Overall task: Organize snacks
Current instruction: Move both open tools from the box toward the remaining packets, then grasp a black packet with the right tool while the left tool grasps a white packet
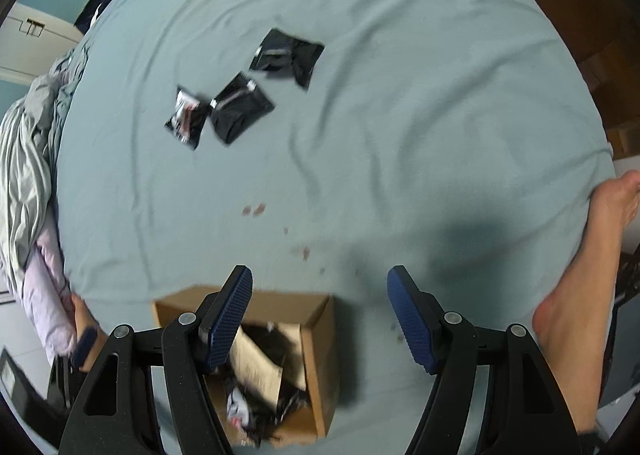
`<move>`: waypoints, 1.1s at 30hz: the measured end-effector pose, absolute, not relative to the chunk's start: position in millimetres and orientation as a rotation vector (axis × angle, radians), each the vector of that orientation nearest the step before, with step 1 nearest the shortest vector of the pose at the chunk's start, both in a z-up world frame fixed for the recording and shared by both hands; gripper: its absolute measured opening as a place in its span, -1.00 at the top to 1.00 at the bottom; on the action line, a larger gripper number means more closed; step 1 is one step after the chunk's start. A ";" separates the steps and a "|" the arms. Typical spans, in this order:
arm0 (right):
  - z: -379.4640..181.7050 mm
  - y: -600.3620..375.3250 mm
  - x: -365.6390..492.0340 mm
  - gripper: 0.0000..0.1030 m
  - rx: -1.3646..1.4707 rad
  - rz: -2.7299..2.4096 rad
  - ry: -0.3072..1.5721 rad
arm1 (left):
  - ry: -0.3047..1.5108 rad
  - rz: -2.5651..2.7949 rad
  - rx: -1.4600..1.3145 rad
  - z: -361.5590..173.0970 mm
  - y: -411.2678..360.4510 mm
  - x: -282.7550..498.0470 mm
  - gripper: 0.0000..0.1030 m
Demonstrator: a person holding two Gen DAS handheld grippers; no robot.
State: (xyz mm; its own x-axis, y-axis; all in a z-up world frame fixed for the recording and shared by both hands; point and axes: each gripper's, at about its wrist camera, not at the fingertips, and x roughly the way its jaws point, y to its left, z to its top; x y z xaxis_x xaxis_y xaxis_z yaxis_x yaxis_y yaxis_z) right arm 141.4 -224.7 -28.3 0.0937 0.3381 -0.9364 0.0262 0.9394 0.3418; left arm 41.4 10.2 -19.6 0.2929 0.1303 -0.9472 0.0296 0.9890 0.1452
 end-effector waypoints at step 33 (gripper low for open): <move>-89.2 -149.4 239.1 0.32 -0.058 0.316 1.153 | 1.301 -0.036 0.271 -78.6 9.6 182.6 -0.67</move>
